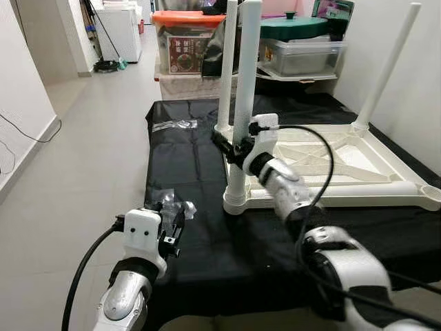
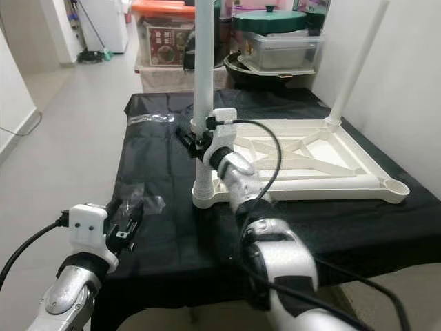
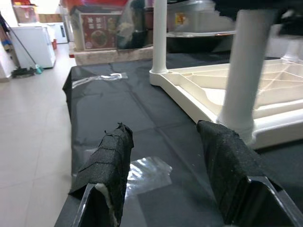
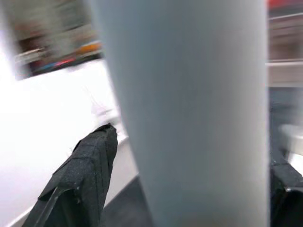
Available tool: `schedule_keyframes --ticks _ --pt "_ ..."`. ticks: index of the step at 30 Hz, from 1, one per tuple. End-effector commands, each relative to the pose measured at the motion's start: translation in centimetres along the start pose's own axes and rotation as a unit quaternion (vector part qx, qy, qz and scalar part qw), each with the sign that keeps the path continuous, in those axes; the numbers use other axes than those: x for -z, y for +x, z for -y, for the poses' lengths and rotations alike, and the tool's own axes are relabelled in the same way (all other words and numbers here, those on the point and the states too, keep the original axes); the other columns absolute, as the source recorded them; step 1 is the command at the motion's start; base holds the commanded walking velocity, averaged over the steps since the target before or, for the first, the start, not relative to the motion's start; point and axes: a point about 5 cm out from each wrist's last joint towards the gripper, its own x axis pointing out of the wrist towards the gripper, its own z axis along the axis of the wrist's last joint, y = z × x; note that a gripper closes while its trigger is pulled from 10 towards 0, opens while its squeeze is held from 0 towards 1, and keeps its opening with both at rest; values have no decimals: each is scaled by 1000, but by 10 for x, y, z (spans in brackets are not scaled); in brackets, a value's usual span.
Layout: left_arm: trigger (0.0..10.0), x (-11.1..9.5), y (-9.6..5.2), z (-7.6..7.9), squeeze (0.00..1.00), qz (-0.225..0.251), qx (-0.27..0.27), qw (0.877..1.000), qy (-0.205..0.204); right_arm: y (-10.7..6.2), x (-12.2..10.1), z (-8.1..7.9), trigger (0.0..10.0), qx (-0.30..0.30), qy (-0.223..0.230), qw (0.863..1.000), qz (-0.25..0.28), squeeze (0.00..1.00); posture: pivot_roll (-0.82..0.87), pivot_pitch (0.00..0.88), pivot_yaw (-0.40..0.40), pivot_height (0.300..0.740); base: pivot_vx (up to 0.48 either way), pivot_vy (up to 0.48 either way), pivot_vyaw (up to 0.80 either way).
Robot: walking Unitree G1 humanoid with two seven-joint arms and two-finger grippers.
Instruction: Building children table
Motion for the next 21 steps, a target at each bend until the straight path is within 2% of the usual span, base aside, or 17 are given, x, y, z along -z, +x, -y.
schedule_keyframes --ticks 1,2,3,5,6,7,8,9,10,12,13,15,16,19,21 --pt "10000 1 1 0 0 -1 2 1000 6 10 8 -21 10000 -113 19 993 -20 0 20 0 -18 740 0 0 0" --pt "10000 0 1 0 0 0 2 1000 6 8 11 -26 10000 -170 26 984 -38 0 26 0 -25 740 0 0 0" --pt "10000 0 1 0 0 0 2 1000 6 8 11 -26 10000 -170 26 984 -38 0 26 0 -25 740 0 0 0" --pt "10000 -1 1 0 0 2 0 1000 7 5 14 -32 10000 -238 38 968 -64 0 30 0 -38 740 0 0 0" --pt "10000 -1 1 0 0 2 0 1000 7 5 14 -32 10000 -238 38 968 -64 0 30 0 -38 740 0 0 0" --pt "10000 -2 1 0 0 3 -2 1000 7 4 14 -34 10000 -262 38 961 -76 0 27 0 -35 740 0 0 0" --pt "10000 -2 1 0 0 3 -2 1000 7 4 14 -34 10000 -262 38 961 -76 0 27 0 -35 740 0 0 0" --pt "10000 -2 1 0 0 3 -2 1000 8 3 14 -35 10000 -284 35 955 -84 0 27 0 -35 740 0 0 0" --pt "10000 -2 1 0 0 3 -2 1000 8 3 14 -35 10000 -284 35 955 -84 0 27 0 -35 740 0 0 0" --pt "10000 -2 1 0 0 4 -2 1000 7 2 12 -37 10000 -309 30 946 -93 0 22 0 -35 740 0 0 0" --pt "10000 -2 2 1 0 4 -1 1000 7 1 11 -38 2588 -324 32 941 -95 0 16 0 -37 740 0 0 0" --pt "10000 -2 2 2 0 4 0 1000 6 -1 9 -38 2588 -333 33 937 -96 0 16 0 -37 740 0 0 0" --pt "10000 -2 3 3 0 4 1 1000 5 -2 10 -37 0 -338 34 935 -99 0 5 0 -40 740 0 0 0" --pt "10000 -2 3 4 0 5 1 1000 3 -4 11 -36 0 -339 28 935 -102 0 -21 0 -49 740 0 0 0" --pt "10000 0 3 4 0 3 2 1000 2 0 11 -35 0 -306 23 948 -88 0 -51 0 -35 740 0 0 0"
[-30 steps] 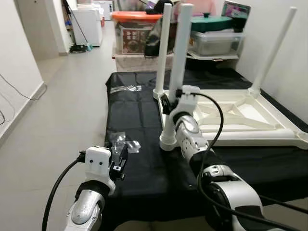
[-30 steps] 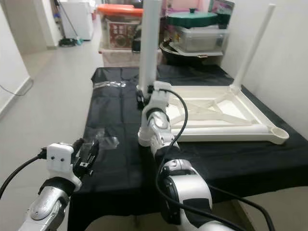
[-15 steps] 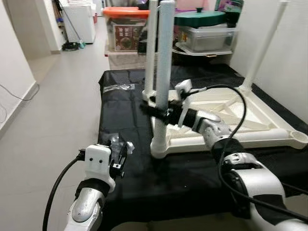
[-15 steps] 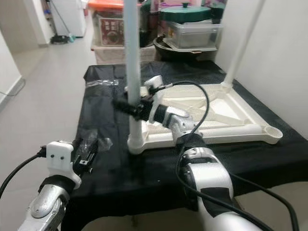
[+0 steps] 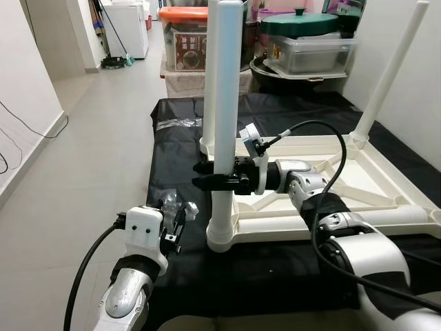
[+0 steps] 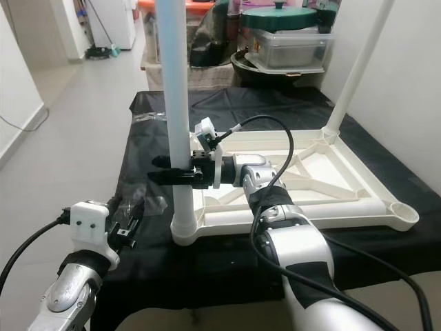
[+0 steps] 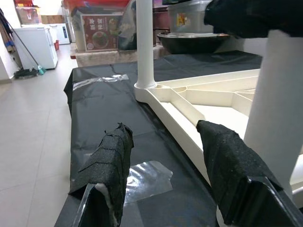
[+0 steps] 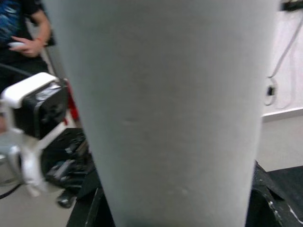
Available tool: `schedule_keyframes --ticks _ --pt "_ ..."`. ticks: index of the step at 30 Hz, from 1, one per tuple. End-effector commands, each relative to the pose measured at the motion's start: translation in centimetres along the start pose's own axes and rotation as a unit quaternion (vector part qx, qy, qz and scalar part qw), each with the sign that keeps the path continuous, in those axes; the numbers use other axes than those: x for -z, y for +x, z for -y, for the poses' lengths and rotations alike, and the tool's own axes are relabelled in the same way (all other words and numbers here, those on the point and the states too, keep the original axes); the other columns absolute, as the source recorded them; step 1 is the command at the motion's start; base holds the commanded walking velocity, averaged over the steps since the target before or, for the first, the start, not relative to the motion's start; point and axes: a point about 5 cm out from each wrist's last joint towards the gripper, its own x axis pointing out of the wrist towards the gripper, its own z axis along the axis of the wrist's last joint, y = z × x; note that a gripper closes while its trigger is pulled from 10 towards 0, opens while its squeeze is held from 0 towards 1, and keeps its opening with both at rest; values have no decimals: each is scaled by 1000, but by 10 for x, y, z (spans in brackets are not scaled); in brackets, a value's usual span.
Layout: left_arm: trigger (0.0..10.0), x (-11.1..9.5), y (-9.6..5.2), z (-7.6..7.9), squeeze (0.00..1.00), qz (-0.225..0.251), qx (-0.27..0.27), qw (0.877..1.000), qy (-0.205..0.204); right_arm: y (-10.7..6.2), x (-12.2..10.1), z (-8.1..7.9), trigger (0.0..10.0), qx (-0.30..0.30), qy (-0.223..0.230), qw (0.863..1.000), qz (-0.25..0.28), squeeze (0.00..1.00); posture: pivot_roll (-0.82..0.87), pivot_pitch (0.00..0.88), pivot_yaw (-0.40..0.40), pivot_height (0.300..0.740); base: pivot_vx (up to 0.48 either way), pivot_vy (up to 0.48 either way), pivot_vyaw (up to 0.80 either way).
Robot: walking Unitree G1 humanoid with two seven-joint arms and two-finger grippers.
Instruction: Building children table
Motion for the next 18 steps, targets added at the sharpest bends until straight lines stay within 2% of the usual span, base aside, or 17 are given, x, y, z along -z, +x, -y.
schedule_keyframes --ticks 1,7,8,9,11,12,13,14,15,16,17,18 --pt "10000 2 1 1 0 -4 1 1000 1 6 4 1 0 16 21 999 18 0 -51 0 -35 740 0 0 0" --pt "10000 3 0 1 0 -4 1 1000 0 7 3 2 0 30 22 999 27 0 -53 0 -26 740 0 0 0" --pt "10000 3 -1 1 0 -5 3 1000 0 10 4 12 0 134 10 990 44 0 -36 0 -20 740 0 0 0" --pt "10000 3 -1 2 0 -6 4 1000 -1 9 6 23 0 262 3 964 52 0 -32 0 -19 740 0 0 0" --pt "10000 3 -1 2 0 -6 4 1000 -1 9 6 23 0 262 3 964 52 0 -32 0 -19 740 0 0 0" --pt "10000 3 -2 1 0 -6 4 1000 0 -2 14 35 0 416 2 909 26 0 -32 0 -19 740 0 0 0" --pt "10000 3 -2 1 0 -7 4 1000 0 -18 22 42 0 544 10 839 17 0 -32 0 -25 740 0 0 0" --pt "10000 3 -2 1 0 -7 4 1000 0 -18 22 42 0 544 10 839 17 0 -32 0 -25 740 0 0 0" --pt "10000 4 -2 0 0 -7 3 1000 0 -35 29 44 0 639 20 769 19 0 -28 0 -22 740 0 0 0" --pt "10000 4 -2 0 0 -7 3 1000 0 -35 29 44 0 639 20 769 19 0 -28 0 -22 740 0 0 0" --pt "10000 5 -2 0 0 -8 3 1000 0 -45 36 43 0 699 33 714 29 0 -28 0 -22 740 0 0 0" --pt "10000 5 -2 0 0 -8 3 1000 0 -45 36 43 0 699 33 714 29 0 -28 0 -22 740 0 0 0"
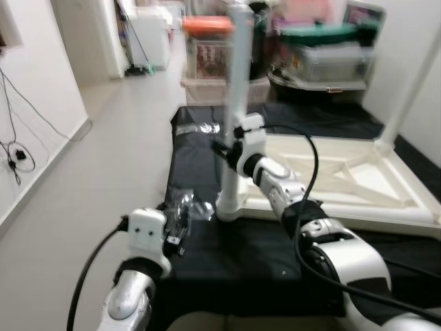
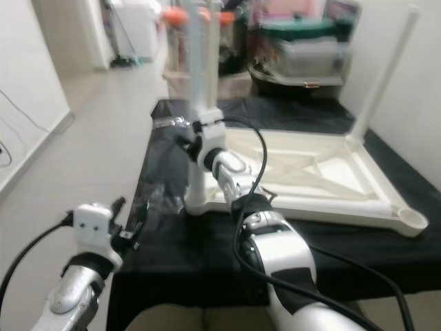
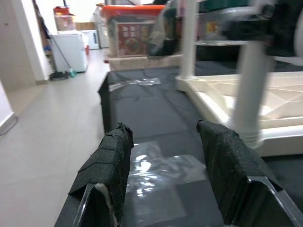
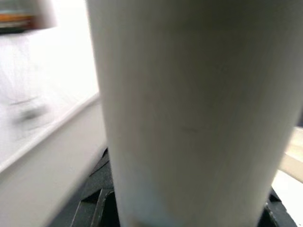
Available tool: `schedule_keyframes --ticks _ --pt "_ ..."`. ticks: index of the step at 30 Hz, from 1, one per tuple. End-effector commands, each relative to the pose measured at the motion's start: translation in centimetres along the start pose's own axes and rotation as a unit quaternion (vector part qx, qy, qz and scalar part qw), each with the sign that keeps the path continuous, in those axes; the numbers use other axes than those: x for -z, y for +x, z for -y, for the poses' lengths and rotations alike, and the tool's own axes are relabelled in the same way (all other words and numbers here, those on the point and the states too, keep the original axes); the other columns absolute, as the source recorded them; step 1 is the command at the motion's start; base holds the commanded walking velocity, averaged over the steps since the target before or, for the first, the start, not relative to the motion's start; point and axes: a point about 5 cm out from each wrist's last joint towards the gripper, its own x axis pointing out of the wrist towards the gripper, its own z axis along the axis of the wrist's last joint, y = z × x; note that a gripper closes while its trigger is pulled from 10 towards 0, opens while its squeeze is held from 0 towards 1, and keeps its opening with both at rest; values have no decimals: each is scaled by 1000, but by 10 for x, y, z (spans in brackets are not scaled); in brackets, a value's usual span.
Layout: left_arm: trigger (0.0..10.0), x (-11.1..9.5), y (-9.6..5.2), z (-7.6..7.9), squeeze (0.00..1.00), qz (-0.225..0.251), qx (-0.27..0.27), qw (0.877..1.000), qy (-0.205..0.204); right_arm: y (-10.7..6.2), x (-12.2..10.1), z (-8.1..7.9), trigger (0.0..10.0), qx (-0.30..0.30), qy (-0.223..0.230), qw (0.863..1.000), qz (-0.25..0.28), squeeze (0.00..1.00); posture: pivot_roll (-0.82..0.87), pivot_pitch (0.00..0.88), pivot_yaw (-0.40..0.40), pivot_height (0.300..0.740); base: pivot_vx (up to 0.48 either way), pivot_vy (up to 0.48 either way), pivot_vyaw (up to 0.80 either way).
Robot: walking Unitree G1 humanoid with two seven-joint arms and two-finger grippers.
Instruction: Building children table
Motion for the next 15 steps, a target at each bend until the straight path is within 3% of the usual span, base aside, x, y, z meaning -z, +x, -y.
schedule_keyframes --ticks 1,2,4,10,11,12,14,15 --pt "10000 3 0 1 0 -4 3 1000 0 -7 23 24 0 78 22 996 -41 0 -28 0 -22 740 0 0 0" --pt "10000 3 -1 1 0 -5 3 1000 0 -11 28 27 0 127 38 991 -34 0 -30 0 -22 740 0 0 0" --pt "10000 4 0 1 0 -4 4 1000 0 -16 35 16 0 168 61 984 -23 0 -28 0 -27 740 0 0 0" --pt "10000 4 -1 1 0 -3 2 1000 1 -17 36 3 0 173 60 983 -16 0 -26 0 -32 740 0 0 0" --pt "10000 4 -1 0 0 -4 1 1000 1 -14 31 -9 10000 143 62 988 -3 0 -6 0 -32 740 0 0 0" --pt "10000 5 -1 -1 0 -4 1 1000 1 -12 25 -20 10000 98 71 993 15 0 8 0 -23 740 0 0 0" --pt "10000 5 -1 -1 0 -4 1 1000 1 -12 25 -20 10000 98 71 993 15 0 8 0 -23 740 0 0 0" --pt "10000 5 -1 -2 0 -5 0 1000 2 -11 20 -28 10000 73 75 994 28 1000 8 0 -23 740 0 0 0"
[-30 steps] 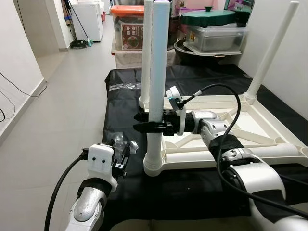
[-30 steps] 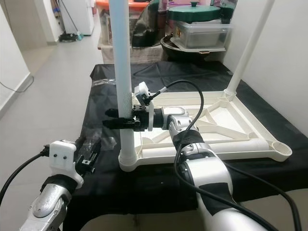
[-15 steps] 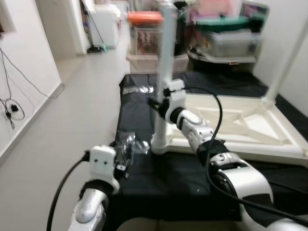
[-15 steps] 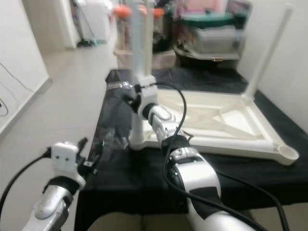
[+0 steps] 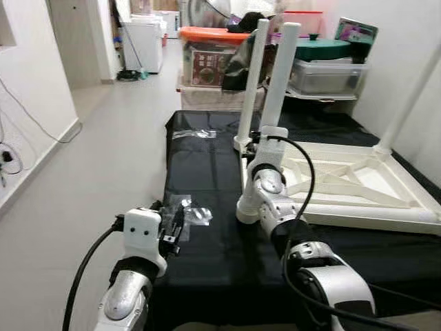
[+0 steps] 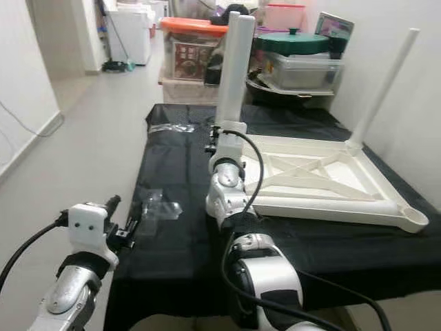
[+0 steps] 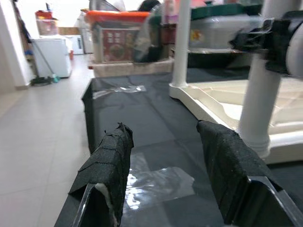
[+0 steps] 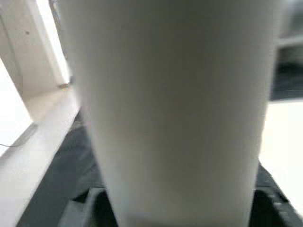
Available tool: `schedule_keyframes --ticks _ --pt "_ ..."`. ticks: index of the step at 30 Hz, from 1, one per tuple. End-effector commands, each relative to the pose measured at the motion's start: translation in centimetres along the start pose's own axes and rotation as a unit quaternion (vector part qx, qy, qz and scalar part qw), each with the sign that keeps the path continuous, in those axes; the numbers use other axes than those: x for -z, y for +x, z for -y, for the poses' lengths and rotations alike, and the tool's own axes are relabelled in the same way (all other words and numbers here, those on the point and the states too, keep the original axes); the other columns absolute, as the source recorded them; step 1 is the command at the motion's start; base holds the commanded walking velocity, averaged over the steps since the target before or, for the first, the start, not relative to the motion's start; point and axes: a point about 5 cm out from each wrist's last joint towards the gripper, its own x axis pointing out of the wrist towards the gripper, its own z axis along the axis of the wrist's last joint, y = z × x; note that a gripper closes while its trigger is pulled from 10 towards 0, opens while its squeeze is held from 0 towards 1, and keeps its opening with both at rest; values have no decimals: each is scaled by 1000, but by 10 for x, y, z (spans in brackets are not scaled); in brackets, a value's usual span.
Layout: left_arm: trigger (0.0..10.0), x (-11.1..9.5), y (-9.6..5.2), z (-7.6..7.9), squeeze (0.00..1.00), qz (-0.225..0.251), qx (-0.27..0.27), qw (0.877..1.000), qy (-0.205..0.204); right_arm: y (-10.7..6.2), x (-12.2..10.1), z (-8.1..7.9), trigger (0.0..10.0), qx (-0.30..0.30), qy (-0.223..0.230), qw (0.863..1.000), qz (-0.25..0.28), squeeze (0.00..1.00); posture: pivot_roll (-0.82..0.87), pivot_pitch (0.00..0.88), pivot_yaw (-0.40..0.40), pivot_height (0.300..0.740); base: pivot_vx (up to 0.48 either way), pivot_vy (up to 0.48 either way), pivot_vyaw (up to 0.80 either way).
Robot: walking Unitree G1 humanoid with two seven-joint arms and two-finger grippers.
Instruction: Building children table
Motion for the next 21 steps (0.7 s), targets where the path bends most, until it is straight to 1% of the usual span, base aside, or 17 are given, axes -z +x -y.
schedule_keyframes --ticks 1,2,3,5,6,7,8,9,11,13,14,15,16,18,19,20,21 --pt "10000 6 -1 -1 0 -11 1 1000 0 -1 4 -1 10000 -11 12 1000 -4 1000 8 0 -23 740 0 0 0" --pt "10000 6 -1 -1 0 -11 1 1000 1 0 -3 -5 10000 -40 13 999 16 1000 24 0 -22 740 0 0 0" --pt "10000 6 -1 -1 0 -11 1 1000 1 0 -3 -5 10000 -40 13 999 16 1000 24 0 -22 740 0 0 0" --pt "10000 5 -1 -1 0 -10 2 1000 2 3 -13 -5 10000 -74 18 996 37 1000 23 0 -29 740 0 0 0" --pt "10000 5 -1 -1 0 -9 2 1000 2 5 -19 -5 10000 -115 25 992 40 0 17 0 -31 740 0 0 0" --pt "10000 5 -1 -1 0 -9 2 1000 2 5 -19 -5 10000 -115 25 992 40 0 17 0 -31 740 0 0 0" --pt "10000 5 -1 0 0 -9 2 1000 1 6 -22 -5 10000 -161 38 986 30 0 18 0 -28 740 0 0 0" --pt "10000 5 -1 0 0 -9 2 1000 1 6 -22 -5 10000 -161 38 986 30 0 18 0 -28 740 0 0 0" --pt "10000 6 -1 1 0 -10 4 1000 1 8 -27 -5 10000 -256 63 965 4 0 17 0 -32 740 0 0 0" --pt "10000 5 0 2 0 -9 4 1000 0 7 -32 -3 10000 -341 77 937 -12 0 17 0 -32 740 0 0 0" --pt "10000 5 0 2 0 -9 4 1000 0 7 -32 -3 10000 -341 77 937 -12 0 17 0 -32 740 0 0 0" --pt "10000 5 0 2 0 -9 4 1000 0 4 -35 -3 10000 -401 87 912 -22 0 18 0 -35 740 0 0 0" --pt "10000 5 1 2 0 -8 4 1000 0 2 -36 -3 10000 -436 93 895 -26 0 18 0 -35 740 0 0 0" --pt "10000 3 2 3 0 -6 4 1000 0 -12 -35 -3 10000 -570 69 817 -53 0 22 0 -41 740 0 0 0" --pt "10000 3 2 3 0 -6 4 1000 0 -12 -35 -3 10000 -570 69 817 -53 0 22 0 -41 740 0 0 0" --pt "10000 3 2 3 0 -5 5 1000 1 -21 -29 -4 10000 -638 40 764 -84 0 27 0 -44 740 0 0 0" --pt "10000 3 3 3 0 -5 4 1000 2 -23 -28 -5 10000 -654 40 750 -93 0 27 0 -44 740 0 0 0"
